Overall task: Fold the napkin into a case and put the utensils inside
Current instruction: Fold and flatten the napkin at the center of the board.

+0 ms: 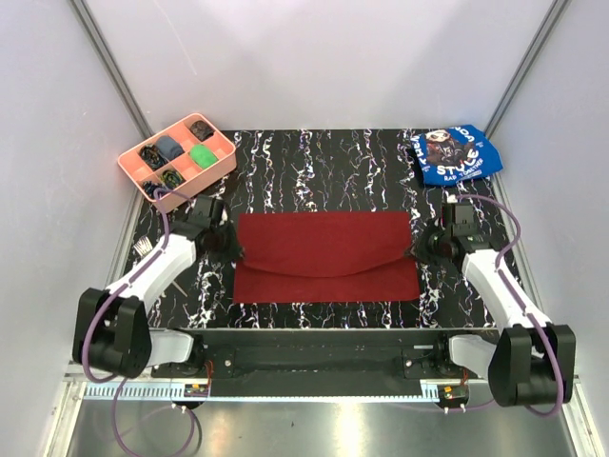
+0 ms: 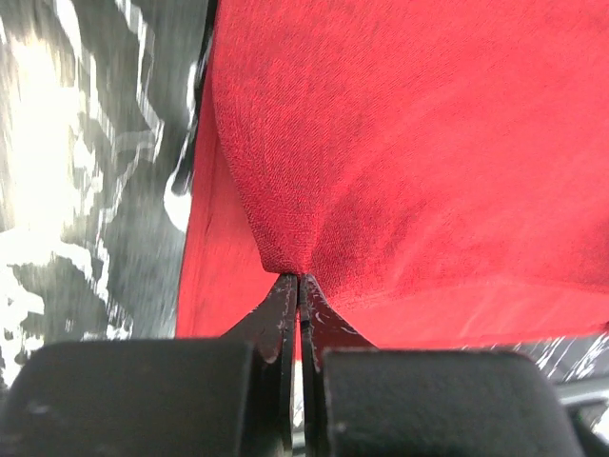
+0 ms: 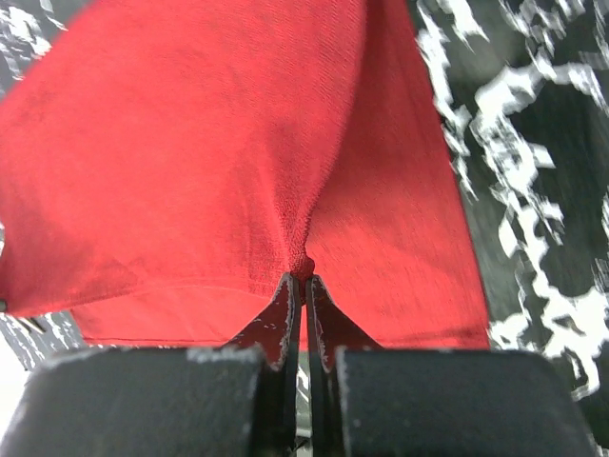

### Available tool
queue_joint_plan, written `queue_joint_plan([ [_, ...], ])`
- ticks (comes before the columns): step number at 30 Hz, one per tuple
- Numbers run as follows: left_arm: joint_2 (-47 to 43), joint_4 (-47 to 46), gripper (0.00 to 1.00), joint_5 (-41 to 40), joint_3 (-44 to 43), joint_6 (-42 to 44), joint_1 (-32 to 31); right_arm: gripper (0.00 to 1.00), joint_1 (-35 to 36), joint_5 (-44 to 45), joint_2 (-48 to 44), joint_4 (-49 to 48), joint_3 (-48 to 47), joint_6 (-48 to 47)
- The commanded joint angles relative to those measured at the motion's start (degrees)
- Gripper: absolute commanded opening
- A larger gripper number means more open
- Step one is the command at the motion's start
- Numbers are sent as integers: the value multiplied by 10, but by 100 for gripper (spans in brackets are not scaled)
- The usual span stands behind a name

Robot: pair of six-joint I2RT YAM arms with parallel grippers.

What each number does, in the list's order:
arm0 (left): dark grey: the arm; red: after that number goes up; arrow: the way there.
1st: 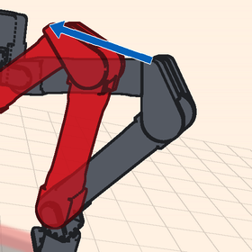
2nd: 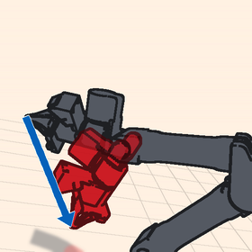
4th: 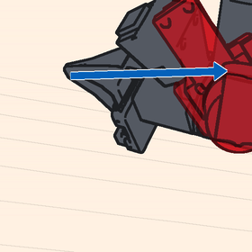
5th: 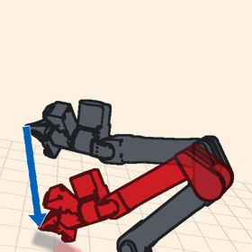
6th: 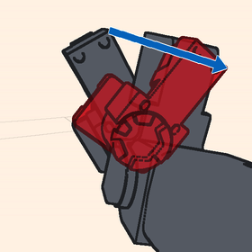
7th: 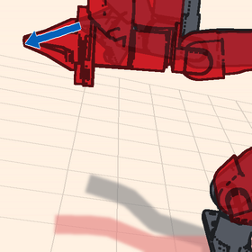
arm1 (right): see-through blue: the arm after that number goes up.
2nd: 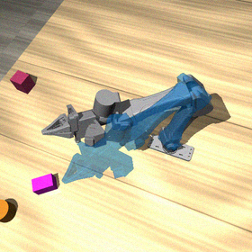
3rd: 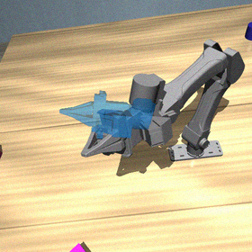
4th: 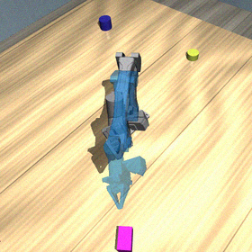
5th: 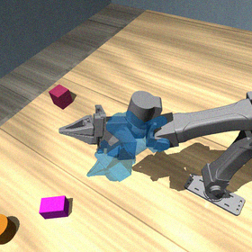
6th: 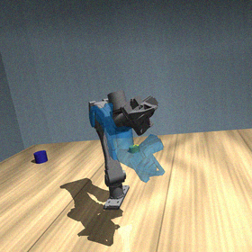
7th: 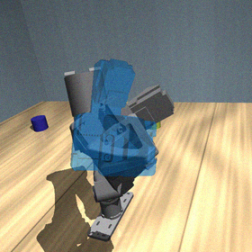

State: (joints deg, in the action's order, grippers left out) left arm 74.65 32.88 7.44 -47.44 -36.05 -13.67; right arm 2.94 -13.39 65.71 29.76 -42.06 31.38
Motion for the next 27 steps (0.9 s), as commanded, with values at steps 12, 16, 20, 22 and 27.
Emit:
queue_joint_plan([
  [12,-120,58,0,7,49,10,-2,0,-1,111,-91,135,33,133],
  [16,-108,63,0,6,79,-7,-13,0,0,113,-77,145,58,159],
  [20,-105,74,0,-23,86,-41,-21,0,-1,145,-62,172,55,175],
  [22,-101,88,0,-34,83,-46,-21,0,-1,138,-55,180,55,176],
  [27,-90,90,0,-51,92,-68,-21,0,-1,144,-57,178,81,194],
])
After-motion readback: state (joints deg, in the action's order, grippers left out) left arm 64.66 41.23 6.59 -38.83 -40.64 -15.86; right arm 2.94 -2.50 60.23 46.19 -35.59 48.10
